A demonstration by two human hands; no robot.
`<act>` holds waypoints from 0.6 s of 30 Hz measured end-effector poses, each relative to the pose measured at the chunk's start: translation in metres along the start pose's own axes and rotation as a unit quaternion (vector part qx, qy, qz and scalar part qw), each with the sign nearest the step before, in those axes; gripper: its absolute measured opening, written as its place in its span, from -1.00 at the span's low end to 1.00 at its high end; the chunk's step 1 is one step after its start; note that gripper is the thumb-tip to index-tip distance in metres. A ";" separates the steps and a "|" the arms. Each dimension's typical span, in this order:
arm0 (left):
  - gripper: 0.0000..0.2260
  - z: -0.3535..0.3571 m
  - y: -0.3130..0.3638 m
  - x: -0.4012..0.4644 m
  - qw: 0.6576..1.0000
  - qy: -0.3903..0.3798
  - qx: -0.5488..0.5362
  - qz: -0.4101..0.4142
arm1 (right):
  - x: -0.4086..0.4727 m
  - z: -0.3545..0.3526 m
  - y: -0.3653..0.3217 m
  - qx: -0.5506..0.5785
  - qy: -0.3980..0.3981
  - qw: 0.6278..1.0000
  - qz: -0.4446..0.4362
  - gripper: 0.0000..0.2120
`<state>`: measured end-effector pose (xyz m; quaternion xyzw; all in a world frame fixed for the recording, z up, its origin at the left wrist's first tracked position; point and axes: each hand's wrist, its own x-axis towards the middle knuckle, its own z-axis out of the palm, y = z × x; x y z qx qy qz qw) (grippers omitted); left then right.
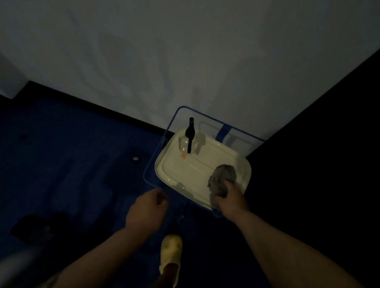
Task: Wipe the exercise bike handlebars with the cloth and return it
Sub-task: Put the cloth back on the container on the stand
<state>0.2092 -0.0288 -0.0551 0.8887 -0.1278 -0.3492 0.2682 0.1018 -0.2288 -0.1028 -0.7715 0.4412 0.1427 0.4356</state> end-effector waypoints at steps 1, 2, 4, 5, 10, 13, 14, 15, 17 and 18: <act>-0.87 0.002 0.000 -0.002 1.000 -0.007 0.007 0.000 | -0.009 0.000 0.000 0.011 0.005 1.000 0.002 -0.62; -0.87 0.002 0.000 -0.005 1.000 -0.015 0.015 -0.003 | -0.018 0.000 0.000 0.016 0.009 1.000 0.004 -0.63; -0.87 0.003 -0.001 -0.013 0.999 -0.023 0.026 -0.004 | -0.037 -0.002 0.001 0.012 0.020 1.000 0.003 -0.70; -0.86 0.003 0.000 -0.019 0.999 -0.022 0.032 -0.002 | -0.047 -0.003 0.002 0.004 0.028 1.000 0.003 -0.74; -0.84 0.001 0.006 -0.063 0.998 -0.007 0.060 0.019 | -0.113 -0.008 0.011 -0.037 0.061 0.997 -0.026 -0.65; -0.82 0.000 0.002 -0.105 0.996 0.029 0.058 0.053 | -0.166 -0.011 0.020 -0.062 0.085 0.993 -0.060 -0.62; -0.82 -0.001 -0.001 -0.121 0.996 0.038 0.061 0.060 | -0.186 -0.012 0.023 -0.078 0.090 0.990 -0.070 -0.61; -0.81 -0.003 -0.004 -0.139 0.994 0.047 0.065 0.074 | -0.206 -0.013 0.027 -0.091 0.098 0.987 -0.084 -0.58; -0.80 -0.005 -0.015 -0.176 0.989 0.067 0.079 0.102 | -0.247 -0.015 0.036 -0.133 0.114 0.977 -0.121 -0.56; -0.78 -0.007 -0.018 -0.195 0.987 0.080 0.086 0.110 | -0.268 -0.017 0.037 -0.157 0.125 0.970 -0.135 -0.56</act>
